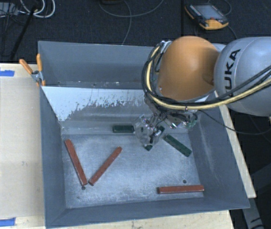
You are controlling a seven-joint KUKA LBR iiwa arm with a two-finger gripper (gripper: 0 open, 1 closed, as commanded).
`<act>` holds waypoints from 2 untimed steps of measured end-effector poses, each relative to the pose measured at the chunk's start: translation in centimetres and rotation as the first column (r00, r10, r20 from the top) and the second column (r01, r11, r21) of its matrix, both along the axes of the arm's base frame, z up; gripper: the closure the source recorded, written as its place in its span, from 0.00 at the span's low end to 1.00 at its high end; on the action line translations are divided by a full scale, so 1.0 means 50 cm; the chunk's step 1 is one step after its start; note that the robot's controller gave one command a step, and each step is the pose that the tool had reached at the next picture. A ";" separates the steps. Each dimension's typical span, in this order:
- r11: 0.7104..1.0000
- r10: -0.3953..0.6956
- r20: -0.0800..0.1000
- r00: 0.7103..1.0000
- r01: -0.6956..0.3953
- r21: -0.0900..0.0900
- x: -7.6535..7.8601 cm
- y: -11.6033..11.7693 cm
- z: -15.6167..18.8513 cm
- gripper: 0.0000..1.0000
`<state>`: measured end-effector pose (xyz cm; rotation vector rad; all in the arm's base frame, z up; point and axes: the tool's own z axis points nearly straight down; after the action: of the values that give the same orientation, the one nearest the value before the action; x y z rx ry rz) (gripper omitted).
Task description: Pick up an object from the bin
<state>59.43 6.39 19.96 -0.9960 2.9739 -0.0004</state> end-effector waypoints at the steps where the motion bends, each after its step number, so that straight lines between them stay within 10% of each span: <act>1: 1.000 -0.003 -0.004 1.000 0.003 0.000 -0.001 -0.001 -0.003 0.00; 2: 0.978 -0.207 -0.011 0.978 0.207 0.000 0.024 0.150 -0.175 0.00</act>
Offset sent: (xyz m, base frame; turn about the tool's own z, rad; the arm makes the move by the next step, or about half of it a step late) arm 0.0000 0.0000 0.0000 0.0000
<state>60.61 13.90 11.22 -0.6825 3.0713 0.0051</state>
